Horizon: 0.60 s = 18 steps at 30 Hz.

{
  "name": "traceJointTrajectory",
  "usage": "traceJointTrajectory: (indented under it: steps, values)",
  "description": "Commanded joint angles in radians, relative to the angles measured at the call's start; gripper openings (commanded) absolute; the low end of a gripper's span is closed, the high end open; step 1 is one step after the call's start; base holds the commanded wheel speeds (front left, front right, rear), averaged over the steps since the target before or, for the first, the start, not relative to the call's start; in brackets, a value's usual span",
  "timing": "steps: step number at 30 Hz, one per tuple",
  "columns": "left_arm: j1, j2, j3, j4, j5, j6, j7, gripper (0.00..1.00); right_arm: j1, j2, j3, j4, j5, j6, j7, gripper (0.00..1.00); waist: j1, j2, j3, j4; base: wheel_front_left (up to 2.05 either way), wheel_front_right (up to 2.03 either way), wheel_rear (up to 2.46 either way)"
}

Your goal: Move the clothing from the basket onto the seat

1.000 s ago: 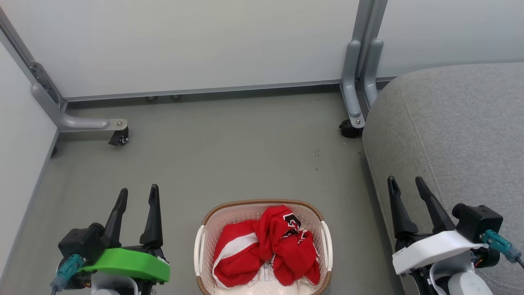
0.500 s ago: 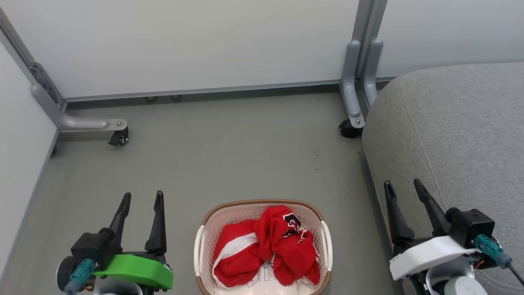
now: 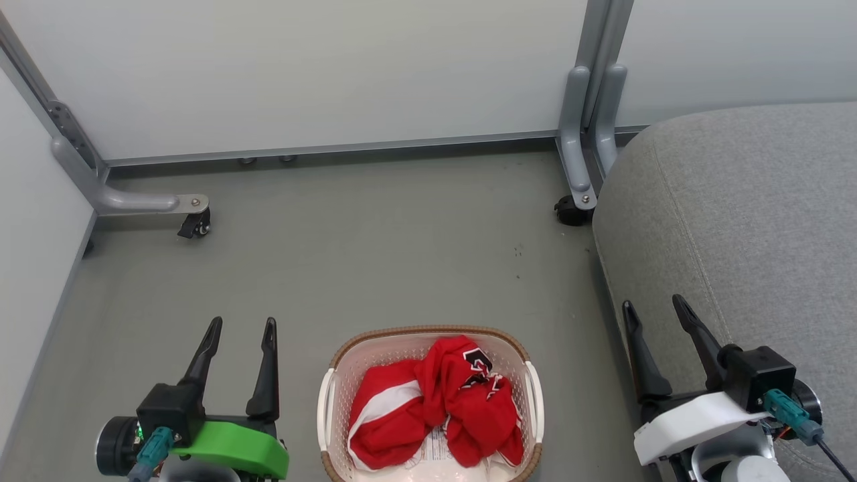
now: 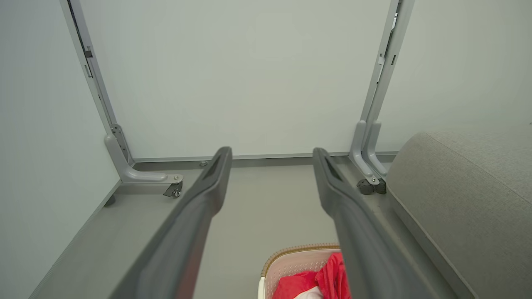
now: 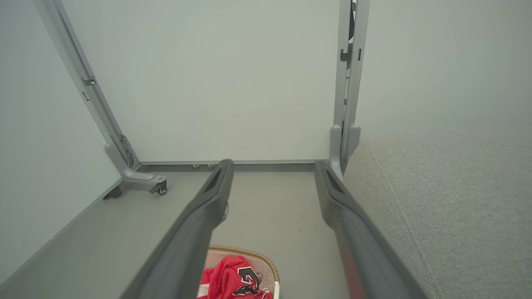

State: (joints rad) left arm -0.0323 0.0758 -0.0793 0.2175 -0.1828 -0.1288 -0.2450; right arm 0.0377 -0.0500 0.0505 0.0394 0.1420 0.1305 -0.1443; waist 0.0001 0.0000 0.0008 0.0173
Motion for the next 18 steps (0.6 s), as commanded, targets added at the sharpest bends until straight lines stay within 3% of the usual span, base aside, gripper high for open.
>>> traceJointTrajectory:
  steps: [1,18]
  values:
    - [0.01,-0.002,0.001,0.001,0.018,-0.003,-0.007,1.0,0.013,-0.001,0.003,-0.007,-0.019,0.0,-0.008,1.0,-0.0001,0.0,0.0,-0.001,0.0,0.0,0.0]
    - [0.014,-0.011,0.01,0.02,0.071,-0.004,-0.021,1.0,0.013,-0.001,0.006,-0.012,-0.048,0.0,-0.014,1.0,-0.0001,0.0,0.004,-0.004,0.0,0.0,0.0]
